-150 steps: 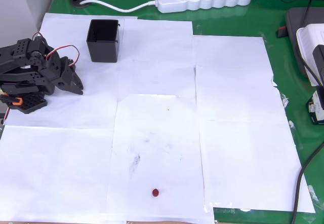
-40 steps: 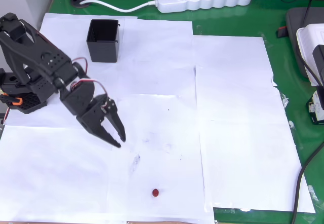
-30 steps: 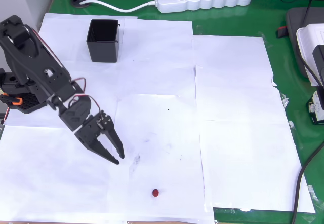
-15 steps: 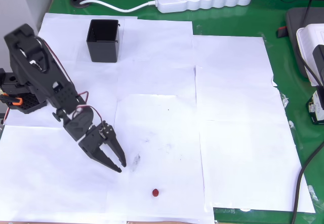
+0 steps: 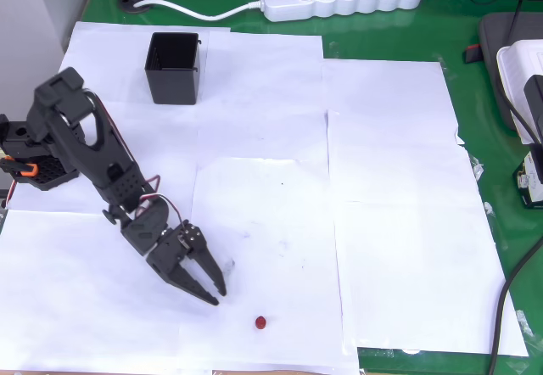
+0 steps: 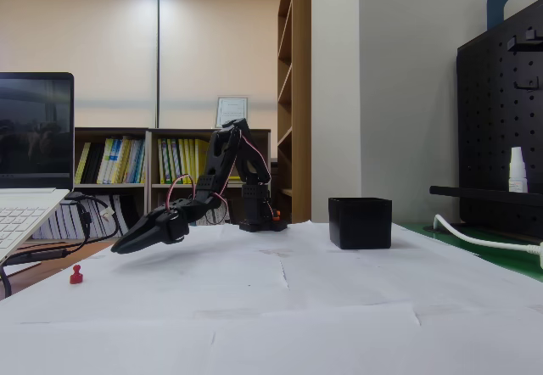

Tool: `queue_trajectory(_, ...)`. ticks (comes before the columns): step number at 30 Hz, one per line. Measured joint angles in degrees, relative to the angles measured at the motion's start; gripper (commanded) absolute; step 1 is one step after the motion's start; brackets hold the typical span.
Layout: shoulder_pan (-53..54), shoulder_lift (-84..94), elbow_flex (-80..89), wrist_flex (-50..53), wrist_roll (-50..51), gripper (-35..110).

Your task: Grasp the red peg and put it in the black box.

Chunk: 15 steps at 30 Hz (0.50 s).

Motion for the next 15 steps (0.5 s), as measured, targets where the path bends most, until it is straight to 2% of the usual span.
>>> queue_trajectory(9, -0.44, 9.93, 8.44, -4.04, -0.53, 0)
queue_trajectory(15, -0.79, 12.30, 11.51, -4.83, -2.46, 13)
